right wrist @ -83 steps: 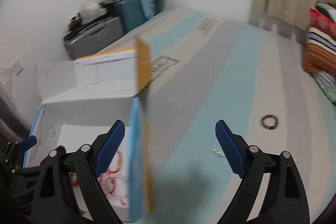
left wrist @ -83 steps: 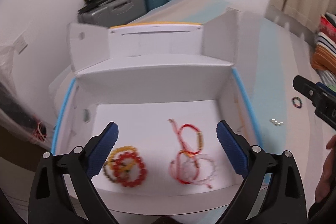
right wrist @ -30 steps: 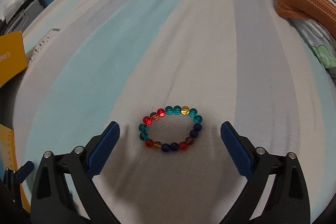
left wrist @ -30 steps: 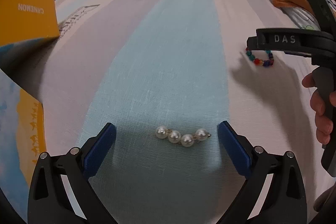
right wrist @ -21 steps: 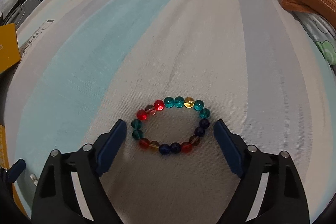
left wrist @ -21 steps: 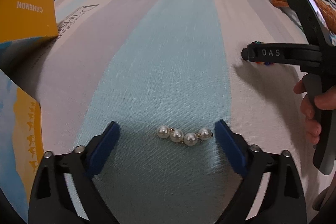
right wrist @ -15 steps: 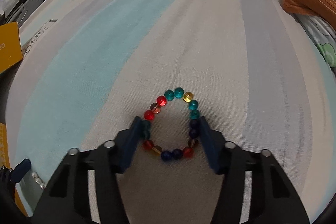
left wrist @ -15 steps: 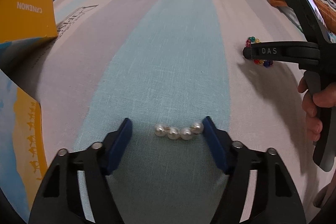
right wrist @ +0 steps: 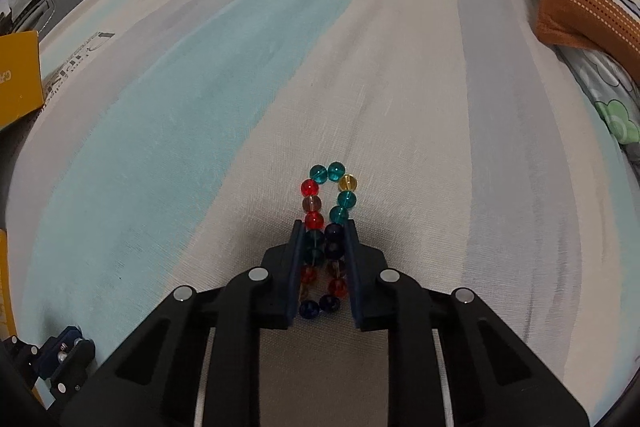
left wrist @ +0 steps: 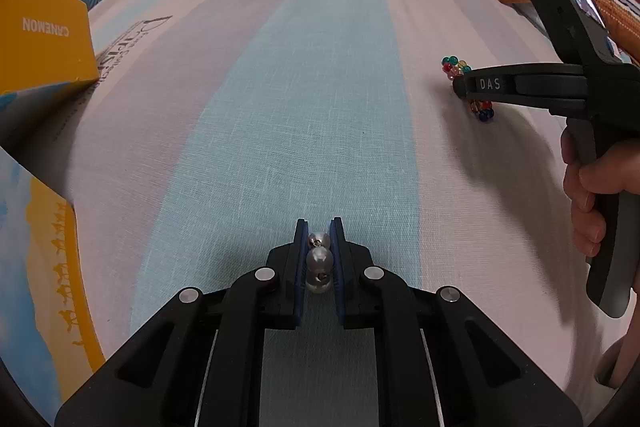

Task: Organize jewelry
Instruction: 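Grasp the pearl strand with the left tool while the right tool grasps the multicolour bead bracelet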

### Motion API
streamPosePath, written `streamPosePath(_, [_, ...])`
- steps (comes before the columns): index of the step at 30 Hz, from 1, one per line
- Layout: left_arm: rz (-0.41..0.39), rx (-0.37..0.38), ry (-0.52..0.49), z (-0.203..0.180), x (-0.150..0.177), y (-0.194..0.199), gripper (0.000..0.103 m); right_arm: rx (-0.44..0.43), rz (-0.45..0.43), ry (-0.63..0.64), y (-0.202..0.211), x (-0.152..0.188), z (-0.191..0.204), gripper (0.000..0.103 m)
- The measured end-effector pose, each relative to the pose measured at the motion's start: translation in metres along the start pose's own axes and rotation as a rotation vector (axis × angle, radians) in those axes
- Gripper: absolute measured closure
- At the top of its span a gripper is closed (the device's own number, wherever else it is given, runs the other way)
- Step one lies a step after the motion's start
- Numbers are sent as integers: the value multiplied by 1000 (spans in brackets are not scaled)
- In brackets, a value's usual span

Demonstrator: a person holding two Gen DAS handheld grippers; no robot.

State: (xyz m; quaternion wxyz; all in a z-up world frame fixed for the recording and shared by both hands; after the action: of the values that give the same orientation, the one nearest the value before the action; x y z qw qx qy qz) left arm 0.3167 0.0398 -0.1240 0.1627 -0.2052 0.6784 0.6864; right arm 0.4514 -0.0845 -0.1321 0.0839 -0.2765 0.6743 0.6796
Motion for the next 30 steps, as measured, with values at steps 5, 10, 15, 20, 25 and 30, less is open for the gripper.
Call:
streamPosePath(5, [10,-7,5,0,-1,4,93,-5,-27,-7,12,-4,-1,86])
streamPosePath(10, [13,-10,3,2,-3,9,93,-10,-55,-7,27,-8,-1,103])
streamPosePath(15, [13,-14,7,8,-4,15,93,-30,-29,-25,20,-3,-5,103])
streamPosePath(20, [1,-12,26,18,-7,23,93,-58,-44,-68,26,-9,-14,103])
streamPosePath(25, [8,-9,33,23,-6,23,93,-26,1,-130,15,-8,-26,90])
streamPosePath(30, [8,-5,25,20,-5,24,93,-63,22,-183,-2,-4,-29,69])
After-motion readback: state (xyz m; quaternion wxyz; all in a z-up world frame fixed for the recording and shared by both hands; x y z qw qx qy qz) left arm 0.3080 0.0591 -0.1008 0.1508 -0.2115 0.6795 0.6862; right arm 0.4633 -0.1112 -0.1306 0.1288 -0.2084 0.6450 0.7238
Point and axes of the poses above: each gripper's, at about its wrist camera, not at the fingertips, and y roughly against the way its jaws point, z to its left, x to its underside, the point moved 4 cm from there along -y, roughly the way its jaws point, and after that the axes turned 1 degree about -z, right-handed, at the moved point
